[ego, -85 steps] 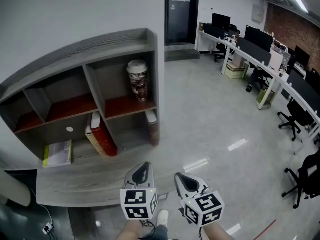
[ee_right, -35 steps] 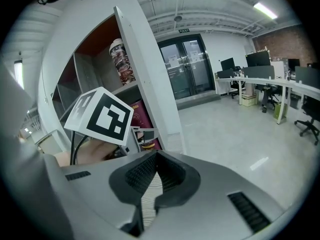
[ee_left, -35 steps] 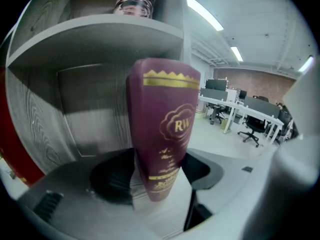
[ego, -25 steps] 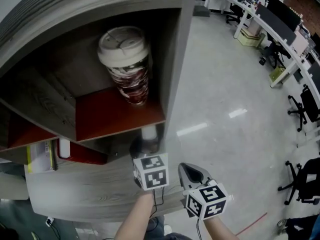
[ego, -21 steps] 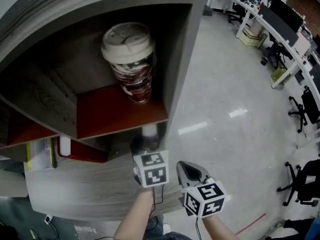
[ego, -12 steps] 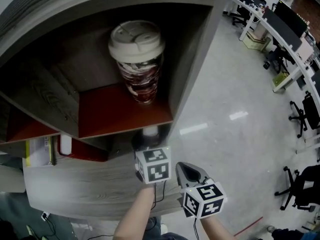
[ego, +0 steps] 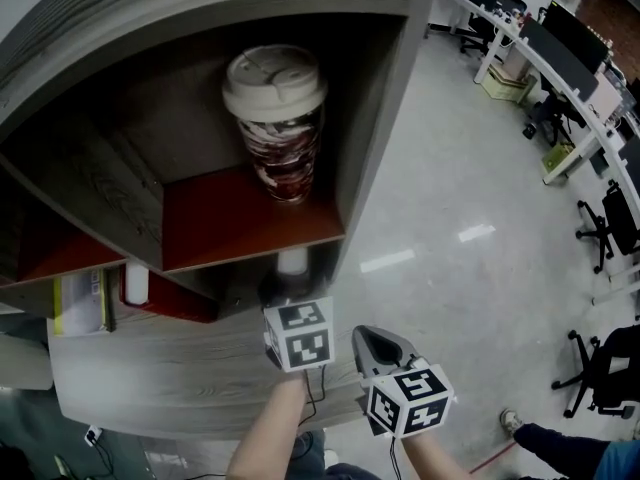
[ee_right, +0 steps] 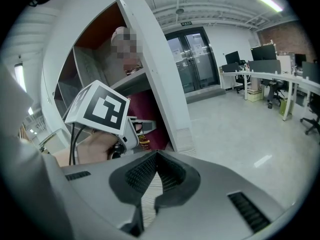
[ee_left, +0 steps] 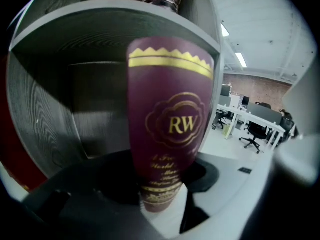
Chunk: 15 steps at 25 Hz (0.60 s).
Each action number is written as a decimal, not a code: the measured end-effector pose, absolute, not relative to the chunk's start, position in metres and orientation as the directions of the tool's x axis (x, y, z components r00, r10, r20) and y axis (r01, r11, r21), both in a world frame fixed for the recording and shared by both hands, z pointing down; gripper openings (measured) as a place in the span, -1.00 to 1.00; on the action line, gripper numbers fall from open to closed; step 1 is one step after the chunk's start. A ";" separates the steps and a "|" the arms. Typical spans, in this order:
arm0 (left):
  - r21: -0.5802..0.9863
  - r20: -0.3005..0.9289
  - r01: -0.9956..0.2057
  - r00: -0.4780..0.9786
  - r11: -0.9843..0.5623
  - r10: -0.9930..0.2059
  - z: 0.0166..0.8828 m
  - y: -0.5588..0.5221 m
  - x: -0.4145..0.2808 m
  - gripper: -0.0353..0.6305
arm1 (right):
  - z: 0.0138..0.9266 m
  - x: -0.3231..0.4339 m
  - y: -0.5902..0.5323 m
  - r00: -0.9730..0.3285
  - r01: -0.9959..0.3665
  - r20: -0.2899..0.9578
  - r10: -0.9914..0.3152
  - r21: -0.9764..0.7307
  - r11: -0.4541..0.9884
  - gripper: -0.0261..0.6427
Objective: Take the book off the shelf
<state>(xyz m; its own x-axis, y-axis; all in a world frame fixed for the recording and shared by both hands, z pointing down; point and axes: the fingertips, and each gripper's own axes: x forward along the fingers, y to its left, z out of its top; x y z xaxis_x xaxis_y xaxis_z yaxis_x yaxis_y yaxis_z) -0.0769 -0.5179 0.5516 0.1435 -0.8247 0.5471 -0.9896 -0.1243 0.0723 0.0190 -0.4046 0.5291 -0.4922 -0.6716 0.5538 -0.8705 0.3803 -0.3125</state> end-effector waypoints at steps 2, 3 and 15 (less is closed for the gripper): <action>0.065 0.542 -0.990 0.141 -0.126 -0.828 0.550 -0.511 -0.080 -0.23 | 0.527 0.016 -0.401 -0.495 -0.869 0.548 -0.674 -0.312 0.385 -0.90; 0.064 0.543 -0.990 0.141 -0.127 -0.828 0.550 -0.507 -0.081 -0.24 | 0.526 0.015 -0.398 -0.497 -0.868 0.546 -0.675 -0.311 0.387 -0.90; 0.065 0.522 -0.988 0.153 -0.140 -0.839 0.530 -0.448 -0.085 -0.24 | 0.507 0.005 -0.360 -0.505 -0.863 0.523 -0.687 -0.294 0.410 -0.90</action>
<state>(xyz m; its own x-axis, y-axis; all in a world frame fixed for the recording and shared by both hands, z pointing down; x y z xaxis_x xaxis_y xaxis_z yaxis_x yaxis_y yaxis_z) -0.0854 -0.4477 0.5304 0.1532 -0.8393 0.5216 -0.9880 -0.1400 0.0650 0.0055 -0.3598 0.5075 -0.5049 -0.6871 0.5225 -0.8631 0.4104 -0.2943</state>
